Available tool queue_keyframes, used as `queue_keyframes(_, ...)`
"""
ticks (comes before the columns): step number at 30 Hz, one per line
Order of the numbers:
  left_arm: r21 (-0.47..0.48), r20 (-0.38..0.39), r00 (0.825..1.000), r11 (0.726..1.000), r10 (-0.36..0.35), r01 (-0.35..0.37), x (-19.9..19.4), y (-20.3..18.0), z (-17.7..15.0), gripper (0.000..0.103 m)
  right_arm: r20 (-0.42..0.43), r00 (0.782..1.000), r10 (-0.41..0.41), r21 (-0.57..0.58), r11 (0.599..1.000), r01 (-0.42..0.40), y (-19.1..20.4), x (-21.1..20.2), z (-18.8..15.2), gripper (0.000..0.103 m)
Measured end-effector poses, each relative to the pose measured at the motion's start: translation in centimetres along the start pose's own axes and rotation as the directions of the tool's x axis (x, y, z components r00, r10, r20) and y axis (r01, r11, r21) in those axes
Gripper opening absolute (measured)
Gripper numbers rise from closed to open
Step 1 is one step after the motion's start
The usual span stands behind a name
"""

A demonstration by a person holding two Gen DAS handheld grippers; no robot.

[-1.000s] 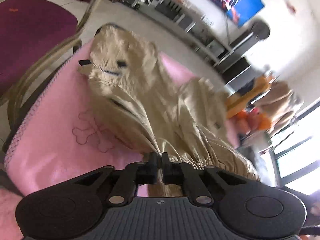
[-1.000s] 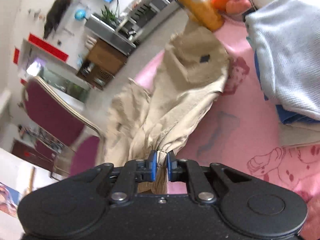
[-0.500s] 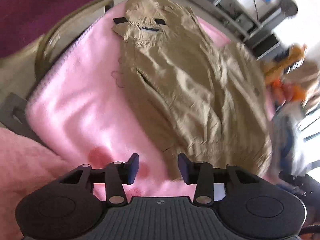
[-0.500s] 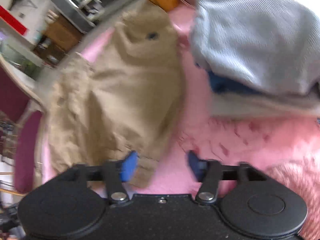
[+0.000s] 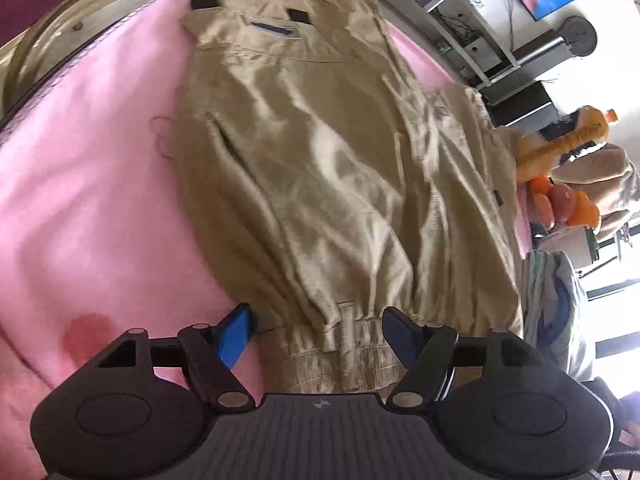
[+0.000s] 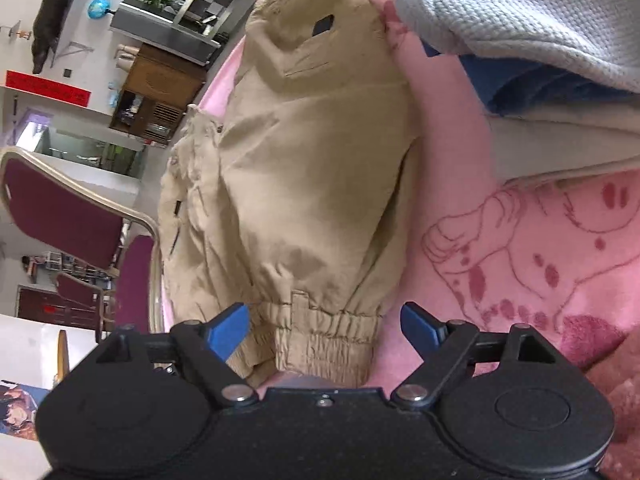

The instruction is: Fold clothes

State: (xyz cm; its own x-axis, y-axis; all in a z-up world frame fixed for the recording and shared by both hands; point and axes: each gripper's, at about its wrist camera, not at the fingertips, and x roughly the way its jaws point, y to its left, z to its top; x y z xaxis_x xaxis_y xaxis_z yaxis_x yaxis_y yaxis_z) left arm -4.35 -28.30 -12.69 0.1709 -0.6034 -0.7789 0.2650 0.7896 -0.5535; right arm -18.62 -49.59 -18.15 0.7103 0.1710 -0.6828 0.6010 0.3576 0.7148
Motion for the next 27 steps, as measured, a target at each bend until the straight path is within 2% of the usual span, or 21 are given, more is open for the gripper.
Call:
queue_keyframes(8,-0.041,-0.003,0.999,0.998,-0.040,0.040,0.4,0.4,-0.4,0.066,-0.019,0.999,0.043,0.056,0.998,-0.042,-0.8,1.0,0.2,0.082)
queue_keyframes(12,-0.062,-0.003,0.998,0.996,-0.060,0.060,0.5,0.6,-0.6,0.070,-0.025,0.998,0.061,0.105,0.993,-0.058,-1.6,1.6,0.3,0.076)
queue_keyframes(14,-0.072,-0.004,0.998,0.995,-0.070,0.070,0.6,0.7,-0.6,0.070,-0.012,0.998,0.058,0.125,0.991,-0.056,-1.9,1.8,0.3,0.064)
queue_keyframes(16,-0.095,0.000,0.996,0.992,-0.087,0.087,0.7,1.1,-0.5,0.069,0.003,0.999,0.047,0.135,0.990,-0.047,-2.1,2.1,0.3,0.060)
queue_keyframes(17,-0.108,0.002,0.995,0.990,-0.096,0.096,0.8,1.3,-0.3,0.063,0.008,0.999,0.041,0.135,0.990,-0.041,-2.2,2.2,0.3,0.057)
queue_keyframes(18,-0.114,0.008,0.995,0.989,-0.095,0.095,0.7,1.5,-0.3,0.049,0.012,0.999,0.034,0.123,0.992,-0.035,-2.1,2.2,0.2,0.056)
queue_keyframes(19,-0.117,0.016,0.996,0.989,-0.088,0.089,0.6,1.6,-0.4,0.042,0.017,0.999,0.027,0.112,0.993,-0.029,-2.0,2.2,0.2,0.056)
queue_keyframes(20,-0.116,0.025,0.996,0.990,-0.082,0.084,0.4,1.7,-0.5,0.028,0.022,1.000,0.021,0.100,0.995,-0.023,-1.9,2.2,0.1,0.056)
queue_keyframes(21,-0.112,0.031,0.996,0.990,-0.079,0.082,0.3,1.7,-0.6,0.024,0.027,0.999,0.016,0.091,0.996,-0.018,-1.9,2.2,0.1,0.055)
queue_keyframes(25,-0.078,0.046,0.996,0.994,-0.076,0.079,-0.2,1.1,-0.7,0.021,0.056,0.998,0.004,0.079,0.997,-0.008,-1.8,1.9,-0.1,0.053)
queue_keyframes(27,-0.070,0.040,0.996,0.995,-0.073,0.076,-0.2,0.9,-0.7,0.022,0.084,0.996,0.000,0.079,0.997,-0.007,-1.8,1.7,-0.3,0.036)
